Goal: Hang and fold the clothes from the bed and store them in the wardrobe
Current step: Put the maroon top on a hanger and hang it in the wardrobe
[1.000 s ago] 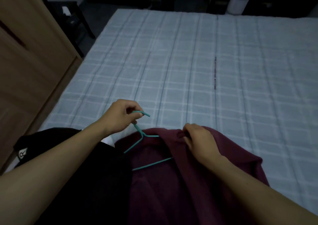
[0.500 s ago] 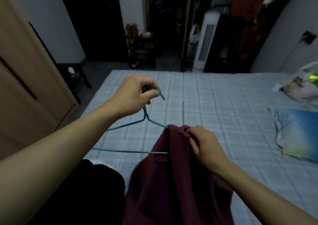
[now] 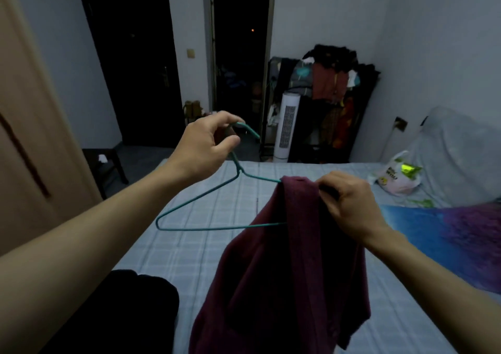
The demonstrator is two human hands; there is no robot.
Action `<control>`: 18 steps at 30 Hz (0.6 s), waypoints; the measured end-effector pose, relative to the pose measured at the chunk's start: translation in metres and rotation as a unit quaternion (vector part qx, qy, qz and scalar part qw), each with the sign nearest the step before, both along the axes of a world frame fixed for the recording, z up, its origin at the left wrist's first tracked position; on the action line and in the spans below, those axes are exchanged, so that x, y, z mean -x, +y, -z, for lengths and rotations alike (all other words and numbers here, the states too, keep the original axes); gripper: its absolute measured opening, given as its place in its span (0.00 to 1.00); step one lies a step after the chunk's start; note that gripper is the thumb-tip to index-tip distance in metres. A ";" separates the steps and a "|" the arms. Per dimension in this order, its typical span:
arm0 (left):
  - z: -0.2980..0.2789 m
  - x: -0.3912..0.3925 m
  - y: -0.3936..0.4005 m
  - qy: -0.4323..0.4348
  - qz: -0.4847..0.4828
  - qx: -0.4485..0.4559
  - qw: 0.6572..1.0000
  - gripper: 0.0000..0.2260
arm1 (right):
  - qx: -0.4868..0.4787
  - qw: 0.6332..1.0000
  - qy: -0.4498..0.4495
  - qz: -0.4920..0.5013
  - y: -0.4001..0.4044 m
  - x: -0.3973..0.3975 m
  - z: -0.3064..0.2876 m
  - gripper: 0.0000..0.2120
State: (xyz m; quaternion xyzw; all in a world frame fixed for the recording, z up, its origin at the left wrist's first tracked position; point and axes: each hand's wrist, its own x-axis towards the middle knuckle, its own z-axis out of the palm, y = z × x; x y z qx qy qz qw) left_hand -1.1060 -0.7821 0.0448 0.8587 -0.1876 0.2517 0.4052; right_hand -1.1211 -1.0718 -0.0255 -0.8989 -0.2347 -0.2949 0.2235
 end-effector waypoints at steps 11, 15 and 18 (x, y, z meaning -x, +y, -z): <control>-0.035 0.130 -0.008 -0.140 -0.039 -0.150 0.978 0.30 | 0.040 0.993 -0.103 0.040 -0.029 0.102 -0.088 0.03; -0.011 0.171 0.007 -0.152 -0.032 -0.093 0.983 0.15 | 0.056 0.985 -0.121 0.106 -0.029 0.141 -0.113 0.03; 0.024 0.193 0.006 -0.142 -0.001 -0.049 0.989 0.05 | 0.067 0.978 -0.136 0.145 -0.028 0.167 -0.132 0.03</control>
